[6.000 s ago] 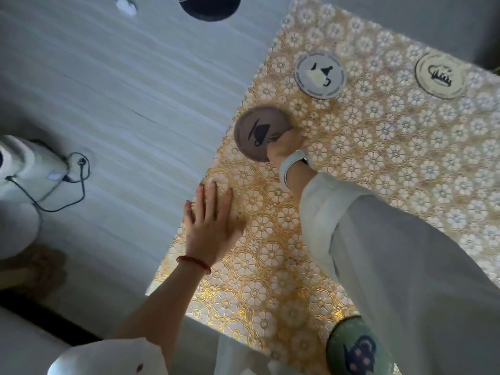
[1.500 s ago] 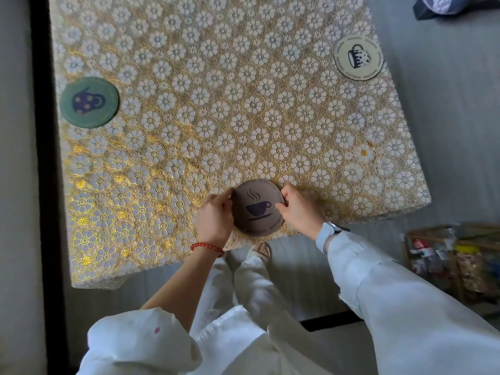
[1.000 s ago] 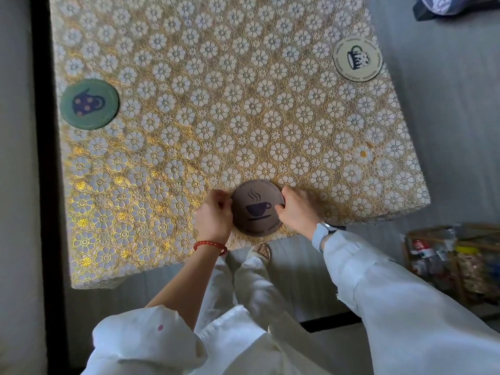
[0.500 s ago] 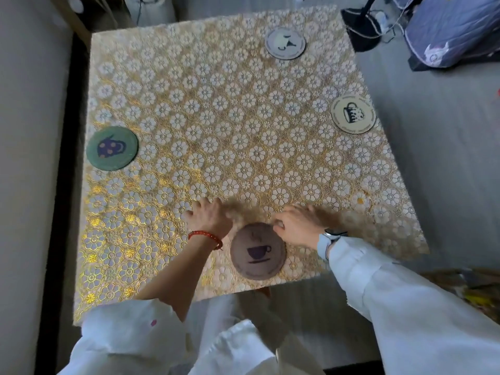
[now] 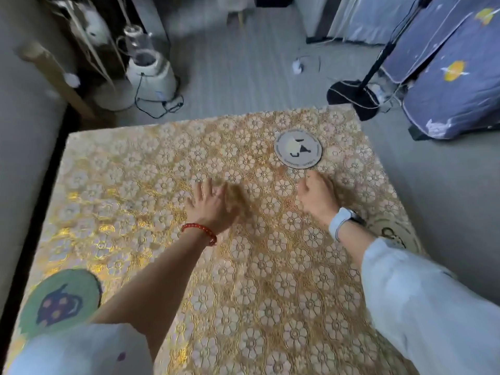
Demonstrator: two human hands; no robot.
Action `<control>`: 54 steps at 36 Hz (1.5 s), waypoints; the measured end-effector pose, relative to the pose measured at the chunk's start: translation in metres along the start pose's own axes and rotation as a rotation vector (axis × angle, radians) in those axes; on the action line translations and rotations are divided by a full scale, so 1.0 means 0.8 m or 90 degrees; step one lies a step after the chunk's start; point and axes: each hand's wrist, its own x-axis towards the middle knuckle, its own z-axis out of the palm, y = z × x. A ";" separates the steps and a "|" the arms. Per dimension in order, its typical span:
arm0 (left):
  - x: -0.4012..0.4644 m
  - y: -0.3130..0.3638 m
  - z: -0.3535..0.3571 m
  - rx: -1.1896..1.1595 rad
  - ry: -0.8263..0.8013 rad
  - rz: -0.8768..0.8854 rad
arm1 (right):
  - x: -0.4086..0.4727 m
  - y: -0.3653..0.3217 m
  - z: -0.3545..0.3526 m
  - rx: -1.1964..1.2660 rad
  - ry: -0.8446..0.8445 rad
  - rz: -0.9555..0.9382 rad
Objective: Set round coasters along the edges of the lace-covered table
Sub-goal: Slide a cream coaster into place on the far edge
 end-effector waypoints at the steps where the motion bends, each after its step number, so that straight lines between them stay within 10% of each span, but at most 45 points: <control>1: 0.015 -0.001 0.001 0.005 -0.003 -0.002 | 0.017 0.000 0.001 0.005 0.010 0.014; 16: 0.052 -0.016 0.030 0.037 0.027 -0.002 | 0.175 -0.021 -0.007 -0.062 0.032 0.095; 27: 0.086 -0.037 -0.019 -0.002 0.090 0.006 | 0.169 -0.074 -0.026 -0.034 -0.041 -0.274; 33: 0.103 -0.074 -0.021 -0.079 0.110 -0.092 | 0.172 -0.124 0.032 0.301 -0.168 -0.064; 54: 0.104 -0.086 -0.007 -0.049 0.112 -0.033 | 0.186 -0.133 0.096 0.157 -0.073 0.022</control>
